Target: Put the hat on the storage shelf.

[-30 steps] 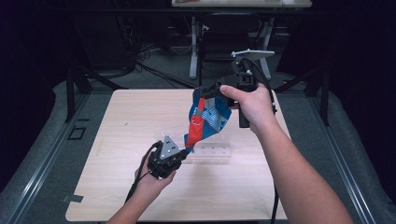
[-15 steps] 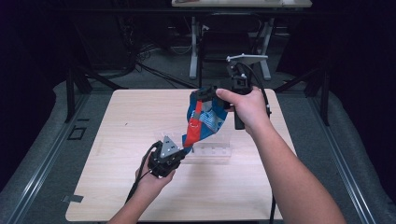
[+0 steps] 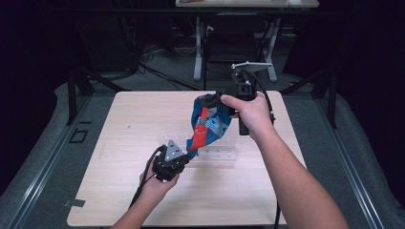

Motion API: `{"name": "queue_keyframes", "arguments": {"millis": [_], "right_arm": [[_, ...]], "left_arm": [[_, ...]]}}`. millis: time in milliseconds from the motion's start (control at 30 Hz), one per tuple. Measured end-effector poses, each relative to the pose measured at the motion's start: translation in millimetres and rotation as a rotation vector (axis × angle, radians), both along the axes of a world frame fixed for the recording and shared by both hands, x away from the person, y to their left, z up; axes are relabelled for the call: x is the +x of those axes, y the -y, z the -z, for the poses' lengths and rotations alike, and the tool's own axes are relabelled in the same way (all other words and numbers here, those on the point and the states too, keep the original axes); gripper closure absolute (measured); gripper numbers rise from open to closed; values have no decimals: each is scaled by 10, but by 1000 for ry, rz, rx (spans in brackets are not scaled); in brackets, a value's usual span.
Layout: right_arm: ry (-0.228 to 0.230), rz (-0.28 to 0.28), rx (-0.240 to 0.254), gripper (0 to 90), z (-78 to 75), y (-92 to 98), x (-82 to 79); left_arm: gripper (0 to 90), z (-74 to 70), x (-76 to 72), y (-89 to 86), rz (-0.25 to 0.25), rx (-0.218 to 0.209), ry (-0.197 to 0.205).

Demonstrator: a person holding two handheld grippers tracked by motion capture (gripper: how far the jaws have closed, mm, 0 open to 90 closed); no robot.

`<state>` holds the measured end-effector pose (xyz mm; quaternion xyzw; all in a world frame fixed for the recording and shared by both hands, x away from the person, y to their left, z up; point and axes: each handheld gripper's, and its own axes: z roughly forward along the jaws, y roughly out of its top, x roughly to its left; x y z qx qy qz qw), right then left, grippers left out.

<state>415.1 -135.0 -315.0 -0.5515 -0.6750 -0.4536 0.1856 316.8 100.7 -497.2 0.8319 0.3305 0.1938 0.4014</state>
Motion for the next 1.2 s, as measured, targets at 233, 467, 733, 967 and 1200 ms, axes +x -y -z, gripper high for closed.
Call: {"name": "queue_keyframes", "arguments": {"millis": [233, 467, 733, 967, 1200], "right_arm": [[6, 1, -25, 778, 29, -19, 12], [1, 13, -43, 776, 110, 1, 17], [-8, 23, -72, 776, 209, -22, 41], [-31, 21, -84, 774, 348, -23, 70], [-32, 28, -92, 747, 384, -15, 64]], "left_arm": [[882, 26, 3, -12, -2, 1, 4], [883, 81, 1, -29, -6, 1, 2], [883, 154, 21, -35, -10, 3, -15], [881, 204, 42, -76, -16, -24, -30], [848, 213, 22, -119, -34, -48, -32]]}}
